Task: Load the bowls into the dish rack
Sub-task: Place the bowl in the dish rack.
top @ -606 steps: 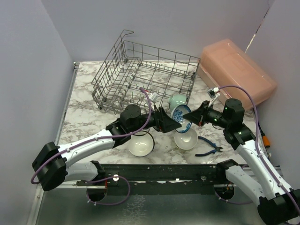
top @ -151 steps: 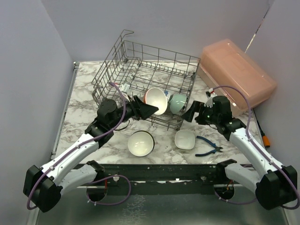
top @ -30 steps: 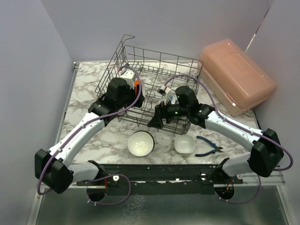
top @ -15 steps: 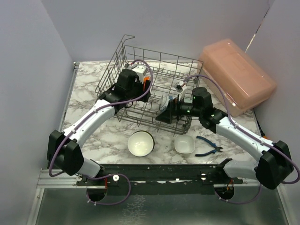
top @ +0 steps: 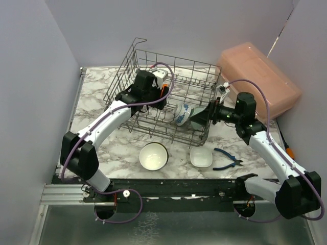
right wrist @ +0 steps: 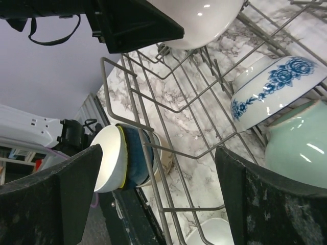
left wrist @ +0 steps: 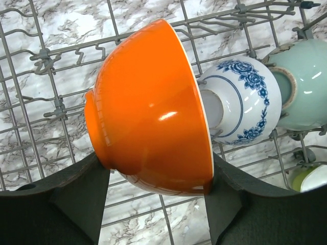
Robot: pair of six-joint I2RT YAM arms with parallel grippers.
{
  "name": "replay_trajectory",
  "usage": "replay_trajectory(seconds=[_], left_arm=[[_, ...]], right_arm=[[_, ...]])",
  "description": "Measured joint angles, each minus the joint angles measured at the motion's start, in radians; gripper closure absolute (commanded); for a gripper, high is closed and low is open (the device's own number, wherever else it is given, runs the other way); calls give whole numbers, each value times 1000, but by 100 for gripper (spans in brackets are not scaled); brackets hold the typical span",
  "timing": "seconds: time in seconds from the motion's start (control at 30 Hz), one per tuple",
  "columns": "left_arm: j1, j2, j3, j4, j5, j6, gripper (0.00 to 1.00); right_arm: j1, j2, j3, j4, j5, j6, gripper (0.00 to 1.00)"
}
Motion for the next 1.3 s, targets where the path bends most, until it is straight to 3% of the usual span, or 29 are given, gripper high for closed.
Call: replay_trajectory(seconds=[0.5,1.3], left_arm=[[-38,171,187,-180,-123,62,100],[-85,194,130,-156,-159,62,100]], right_arm=[[-78,-131,-23,-81,-6,-26,4],[-78,-166,-24,-199,22,-54,4]])
